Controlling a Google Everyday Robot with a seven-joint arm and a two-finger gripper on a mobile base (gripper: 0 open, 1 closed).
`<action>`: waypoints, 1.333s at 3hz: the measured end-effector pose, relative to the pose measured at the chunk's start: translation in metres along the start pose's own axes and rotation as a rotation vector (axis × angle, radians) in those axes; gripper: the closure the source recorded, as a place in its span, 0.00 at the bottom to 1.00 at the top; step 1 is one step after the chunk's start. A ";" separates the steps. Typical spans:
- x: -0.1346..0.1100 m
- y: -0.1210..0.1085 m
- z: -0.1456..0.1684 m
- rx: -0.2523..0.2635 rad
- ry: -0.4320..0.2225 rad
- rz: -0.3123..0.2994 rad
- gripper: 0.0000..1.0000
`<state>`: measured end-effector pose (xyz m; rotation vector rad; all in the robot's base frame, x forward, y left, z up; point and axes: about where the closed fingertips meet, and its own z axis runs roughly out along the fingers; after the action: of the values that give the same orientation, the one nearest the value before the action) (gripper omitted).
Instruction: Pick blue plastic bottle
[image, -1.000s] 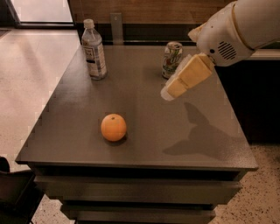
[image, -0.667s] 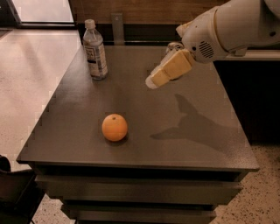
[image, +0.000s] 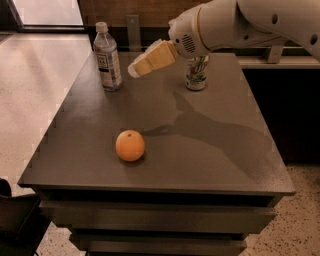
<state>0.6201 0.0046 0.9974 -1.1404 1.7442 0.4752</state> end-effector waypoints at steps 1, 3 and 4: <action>-0.004 0.004 0.005 -0.007 0.001 0.026 0.00; -0.004 0.002 0.047 -0.013 -0.010 0.019 0.00; -0.004 -0.011 0.085 -0.002 -0.050 0.005 0.00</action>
Offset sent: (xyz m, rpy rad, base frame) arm 0.0067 0.0189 -0.0090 0.0081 0.0348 -0.0078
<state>0.6725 0.0629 0.9632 -1.1167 1.7036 0.5047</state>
